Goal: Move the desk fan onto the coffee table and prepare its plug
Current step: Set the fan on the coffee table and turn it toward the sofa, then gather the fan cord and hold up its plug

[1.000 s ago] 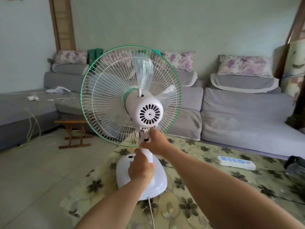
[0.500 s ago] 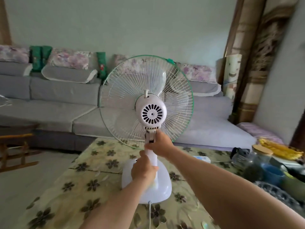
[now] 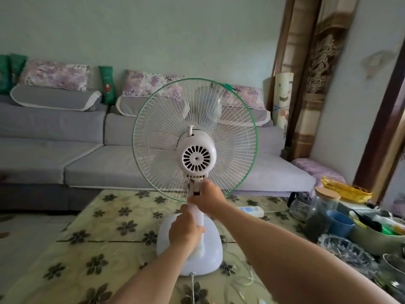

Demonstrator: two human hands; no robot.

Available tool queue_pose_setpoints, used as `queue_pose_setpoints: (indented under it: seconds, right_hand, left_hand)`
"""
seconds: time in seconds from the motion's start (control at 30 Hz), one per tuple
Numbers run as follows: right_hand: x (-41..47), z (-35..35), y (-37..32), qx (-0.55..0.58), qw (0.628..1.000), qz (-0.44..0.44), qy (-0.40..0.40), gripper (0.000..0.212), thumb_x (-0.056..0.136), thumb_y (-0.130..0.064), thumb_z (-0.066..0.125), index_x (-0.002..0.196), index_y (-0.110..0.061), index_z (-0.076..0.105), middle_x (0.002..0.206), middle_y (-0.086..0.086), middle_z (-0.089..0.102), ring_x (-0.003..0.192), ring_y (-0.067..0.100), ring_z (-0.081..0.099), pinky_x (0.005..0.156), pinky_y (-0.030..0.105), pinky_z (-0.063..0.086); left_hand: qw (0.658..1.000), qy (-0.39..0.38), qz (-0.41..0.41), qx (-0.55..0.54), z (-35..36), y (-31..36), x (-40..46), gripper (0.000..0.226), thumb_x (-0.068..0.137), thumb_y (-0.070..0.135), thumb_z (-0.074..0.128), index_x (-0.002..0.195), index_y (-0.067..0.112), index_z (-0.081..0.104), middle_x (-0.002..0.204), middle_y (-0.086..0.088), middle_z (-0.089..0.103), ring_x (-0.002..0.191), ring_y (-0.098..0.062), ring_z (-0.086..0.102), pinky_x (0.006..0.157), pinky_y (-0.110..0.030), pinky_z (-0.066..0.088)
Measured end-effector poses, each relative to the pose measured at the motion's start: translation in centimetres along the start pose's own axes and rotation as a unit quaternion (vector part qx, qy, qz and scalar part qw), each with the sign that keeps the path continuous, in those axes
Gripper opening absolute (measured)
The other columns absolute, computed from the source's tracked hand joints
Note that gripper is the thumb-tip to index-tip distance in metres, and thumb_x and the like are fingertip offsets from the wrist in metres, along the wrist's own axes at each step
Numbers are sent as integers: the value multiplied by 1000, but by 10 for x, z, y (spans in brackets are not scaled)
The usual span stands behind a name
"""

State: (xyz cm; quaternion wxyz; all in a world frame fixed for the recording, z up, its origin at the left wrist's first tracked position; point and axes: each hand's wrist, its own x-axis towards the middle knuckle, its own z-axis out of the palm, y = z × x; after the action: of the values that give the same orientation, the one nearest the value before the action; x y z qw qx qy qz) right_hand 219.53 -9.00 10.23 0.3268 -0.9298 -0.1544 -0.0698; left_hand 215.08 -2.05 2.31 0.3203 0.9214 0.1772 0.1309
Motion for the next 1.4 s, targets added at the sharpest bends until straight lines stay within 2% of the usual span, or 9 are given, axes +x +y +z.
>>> queue_pose_setpoints:
  seconds: [0.27, 0.7, 0.93, 1.0, 1.07, 1.17, 1.27, 1.33, 1.4]
  right_hand:
    - [5, 6, -4, 3, 1000, 14, -2, 51, 73, -35, 76, 115, -16, 53, 104, 6, 67, 96, 27, 65, 81, 42, 57]
    - [-7, 12, 2, 39, 999, 2, 32, 39, 80, -32, 70, 110, -12, 55, 102, 6, 66, 92, 26, 63, 77, 42, 57]
    - [-30, 25, 28, 42, 999, 32, 9, 28, 89, -20, 61, 115, -8, 60, 107, 12, 69, 88, 27, 61, 71, 32, 48]
    - [-52, 39, 53, 20, 998, 55, -37, 32, 90, -24, 61, 120, -11, 63, 113, 10, 69, 101, 28, 64, 79, 31, 49]
    - [-78, 55, 77, -2, 994, 68, -91, 36, 89, -24, 62, 124, -13, 63, 119, 6, 68, 108, 25, 64, 83, 28, 49]
    - [-114, 78, 104, -16, 984, 77, -157, 35, 85, -21, 63, 119, -15, 68, 119, 5, 70, 108, 24, 65, 88, 30, 54]
    - [-133, 91, 109, -43, 982, 66, -174, 25, 82, -17, 59, 100, -13, 76, 103, 10, 75, 97, 29, 69, 83, 33, 58]
    - [-139, 94, 107, -51, 983, 45, -170, 25, 80, -12, 56, 92, -11, 78, 97, 12, 76, 94, 31, 69, 80, 34, 58]
    - [-145, 94, 104, -52, 982, 39, -178, 25, 80, -11, 56, 92, -11, 78, 98, 13, 75, 96, 32, 68, 79, 33, 56]
  left_hand:
    - [1000, -15, -5, -1, -5, -6, 12, 71, 81, 35, 76, 133, 12, 34, 123, -11, 65, 114, -33, 64, 94, -42, 52]
    - [1000, -22, -16, -8, -2, -5, 8, 65, 84, 31, 73, 132, 11, 34, 120, -13, 65, 108, -36, 65, 86, -42, 50]
    - [998, 56, -20, -12, 14, -28, -30, 55, 97, 26, 50, 146, 18, 28, 118, -8, 66, 102, -31, 66, 70, -37, 46]
    - [997, 72, 16, 25, 29, -54, -61, 59, 96, 25, 55, 149, 21, 30, 124, -6, 60, 109, -26, 62, 69, -36, 48]
    - [989, 51, 94, 100, 46, -86, -95, 56, 93, 13, 56, 145, 25, 42, 127, -3, 54, 115, -23, 55, 78, -36, 54]
    - [966, 7, 210, 152, 59, -121, -127, 54, 83, -5, 61, 125, 27, 67, 128, 0, 59, 117, -22, 58, 88, -37, 56]
    - [952, -24, 254, 172, 57, -125, -136, 35, 94, 18, 59, 127, 30, 64, 139, 5, 56, 126, -19, 53, 98, -35, 49]
    - [948, -13, 263, 177, 51, -124, -138, 35, 96, 40, 47, 127, 33, 62, 138, 14, 53, 127, -10, 48, 99, -28, 41]
    - [944, -8, 275, 180, 48, -125, -137, 39, 95, 43, 40, 121, 28, 66, 139, 12, 54, 130, -12, 47, 105, -30, 41]
